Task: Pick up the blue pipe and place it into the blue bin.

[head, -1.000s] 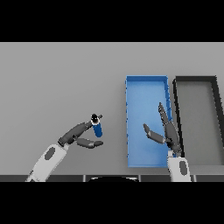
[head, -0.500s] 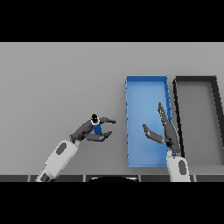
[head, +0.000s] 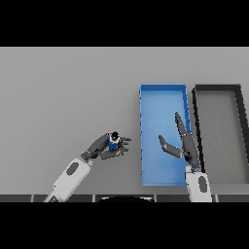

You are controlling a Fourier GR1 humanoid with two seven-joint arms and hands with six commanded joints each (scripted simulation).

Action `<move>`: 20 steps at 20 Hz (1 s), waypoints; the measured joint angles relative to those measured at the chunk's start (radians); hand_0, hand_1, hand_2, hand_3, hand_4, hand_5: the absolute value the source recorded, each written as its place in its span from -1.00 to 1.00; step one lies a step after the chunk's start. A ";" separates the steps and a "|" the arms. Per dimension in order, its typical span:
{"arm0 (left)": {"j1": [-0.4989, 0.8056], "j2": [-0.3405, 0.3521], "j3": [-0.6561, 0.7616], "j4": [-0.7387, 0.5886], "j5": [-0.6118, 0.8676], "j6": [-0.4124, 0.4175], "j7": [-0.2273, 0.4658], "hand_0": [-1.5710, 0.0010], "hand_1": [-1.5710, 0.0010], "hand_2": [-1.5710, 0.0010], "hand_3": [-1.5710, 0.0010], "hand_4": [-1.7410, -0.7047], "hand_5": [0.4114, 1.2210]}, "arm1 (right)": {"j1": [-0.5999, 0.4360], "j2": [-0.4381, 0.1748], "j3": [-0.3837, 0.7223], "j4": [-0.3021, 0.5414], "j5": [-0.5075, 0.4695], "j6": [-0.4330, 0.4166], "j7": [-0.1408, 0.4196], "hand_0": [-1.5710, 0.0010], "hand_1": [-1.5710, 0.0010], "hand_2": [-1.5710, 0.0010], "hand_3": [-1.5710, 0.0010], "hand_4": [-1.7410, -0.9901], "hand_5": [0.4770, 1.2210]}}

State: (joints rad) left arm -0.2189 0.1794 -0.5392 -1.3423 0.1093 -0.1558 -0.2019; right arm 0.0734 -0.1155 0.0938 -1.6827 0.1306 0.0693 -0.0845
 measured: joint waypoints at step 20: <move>-0.076 0.004 -0.034 -0.230 0.058 -0.048 0.155 -1.00 -1.00 -1.00 -0.84 -0.98 1.00 | 0.024 -0.010 -0.005 0.015 -0.015 0.026 -0.011 1.00 1.00 1.00 1.00 0.46 -0.60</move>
State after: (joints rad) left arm -0.2948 0.1838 -0.5730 -1.5724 0.1672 -0.2034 -0.0471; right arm 0.0975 -0.1251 0.0892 -1.6673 0.1156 0.0949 -0.0958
